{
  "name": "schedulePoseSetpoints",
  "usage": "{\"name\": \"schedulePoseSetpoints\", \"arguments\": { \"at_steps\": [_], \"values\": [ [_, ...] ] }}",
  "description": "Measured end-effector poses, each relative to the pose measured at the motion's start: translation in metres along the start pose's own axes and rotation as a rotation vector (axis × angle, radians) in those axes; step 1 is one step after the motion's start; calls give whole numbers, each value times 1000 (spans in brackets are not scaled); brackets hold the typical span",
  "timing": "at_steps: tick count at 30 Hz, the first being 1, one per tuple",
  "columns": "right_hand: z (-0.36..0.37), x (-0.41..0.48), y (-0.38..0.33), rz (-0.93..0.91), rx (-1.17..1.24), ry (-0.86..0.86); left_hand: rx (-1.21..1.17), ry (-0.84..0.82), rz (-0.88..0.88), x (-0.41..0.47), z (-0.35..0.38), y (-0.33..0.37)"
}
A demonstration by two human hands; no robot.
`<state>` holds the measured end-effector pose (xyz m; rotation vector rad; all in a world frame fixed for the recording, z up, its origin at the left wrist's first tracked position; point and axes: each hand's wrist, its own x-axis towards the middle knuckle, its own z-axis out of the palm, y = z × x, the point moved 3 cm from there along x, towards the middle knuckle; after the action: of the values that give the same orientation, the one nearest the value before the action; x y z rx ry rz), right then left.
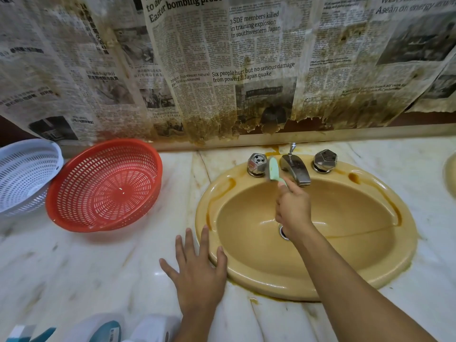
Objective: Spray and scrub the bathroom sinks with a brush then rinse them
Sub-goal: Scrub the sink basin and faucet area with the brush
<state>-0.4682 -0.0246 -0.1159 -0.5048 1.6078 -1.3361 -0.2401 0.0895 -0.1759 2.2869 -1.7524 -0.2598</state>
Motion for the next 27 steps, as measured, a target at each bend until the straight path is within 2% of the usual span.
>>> {"name": "schedulePoseSetpoints", "arguments": {
  "at_steps": [2,4,8,14,18,21,27],
  "values": [
    [16,4,-1,239,337,-34,3,2,-1,0,0,0],
    [31,-2,-3,398,573,-66,10,-6,-1,-1,0,0],
    [44,-19,10,512,750,-98,13,-9,-2,0,0,0],
    [44,7,2,441,606,8,1,-15,-7,0,1,0],
    [44,-15,14,382,460,-31,8,-13,-3,1,1,0],
    [45,-26,18,353,430,-35,15,-20,-6,1,2,-1],
    [45,4,-3,383,377,52,13,-29,-8,1,0,0]
  ]
}}
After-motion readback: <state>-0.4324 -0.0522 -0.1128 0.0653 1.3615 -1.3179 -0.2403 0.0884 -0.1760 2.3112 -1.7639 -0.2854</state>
